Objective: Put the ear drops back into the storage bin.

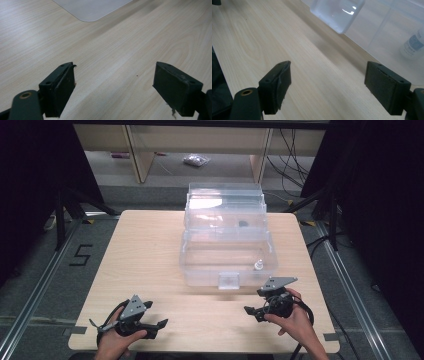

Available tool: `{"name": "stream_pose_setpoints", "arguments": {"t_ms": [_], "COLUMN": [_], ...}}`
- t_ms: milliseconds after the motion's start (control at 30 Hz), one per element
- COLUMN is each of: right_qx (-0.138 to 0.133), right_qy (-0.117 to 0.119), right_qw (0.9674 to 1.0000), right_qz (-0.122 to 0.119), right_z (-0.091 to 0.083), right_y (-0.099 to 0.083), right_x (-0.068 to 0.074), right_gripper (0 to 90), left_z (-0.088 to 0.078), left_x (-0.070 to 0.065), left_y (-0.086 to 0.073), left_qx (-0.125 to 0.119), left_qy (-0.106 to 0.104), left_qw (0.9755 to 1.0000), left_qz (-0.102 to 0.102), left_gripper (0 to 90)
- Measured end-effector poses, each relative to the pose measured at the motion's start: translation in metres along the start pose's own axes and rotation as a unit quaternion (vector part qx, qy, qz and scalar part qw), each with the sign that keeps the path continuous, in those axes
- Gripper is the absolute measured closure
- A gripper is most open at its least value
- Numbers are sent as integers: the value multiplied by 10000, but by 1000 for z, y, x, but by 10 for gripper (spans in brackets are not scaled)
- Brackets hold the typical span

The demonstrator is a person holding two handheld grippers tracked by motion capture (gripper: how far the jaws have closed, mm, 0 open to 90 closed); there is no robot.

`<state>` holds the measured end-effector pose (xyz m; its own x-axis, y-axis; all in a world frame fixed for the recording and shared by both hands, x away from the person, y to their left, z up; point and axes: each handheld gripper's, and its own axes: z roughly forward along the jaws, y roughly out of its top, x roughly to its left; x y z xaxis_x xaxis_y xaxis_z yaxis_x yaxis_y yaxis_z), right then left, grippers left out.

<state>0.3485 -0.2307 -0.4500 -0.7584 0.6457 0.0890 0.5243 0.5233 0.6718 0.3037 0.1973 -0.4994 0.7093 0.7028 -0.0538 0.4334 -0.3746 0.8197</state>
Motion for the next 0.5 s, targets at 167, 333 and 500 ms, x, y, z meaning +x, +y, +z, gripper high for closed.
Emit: {"name": "stream_pose_setpoints", "arguments": {"t_ms": [167,333,500], "right_qx": [3,-30,-15], "right_qy": [-80,-115,-111], "right_qw": [10000,9999,9999], "right_qz": [-23,17,-10], "right_z": [-2,-5,-3], "right_y": [-4,-7,-11], "right_x": [-1,0,3], "right_gripper": [216,211,195], "left_z": [0,0,0], "left_x": [1,0,0], "left_y": [0,0,0], "left_qx": [19,-10,-12], "left_qy": [17,6,10], "left_qw": [10000,10000,10000], "left_qz": [50,4,4], "left_gripper": [169,169,169]}}
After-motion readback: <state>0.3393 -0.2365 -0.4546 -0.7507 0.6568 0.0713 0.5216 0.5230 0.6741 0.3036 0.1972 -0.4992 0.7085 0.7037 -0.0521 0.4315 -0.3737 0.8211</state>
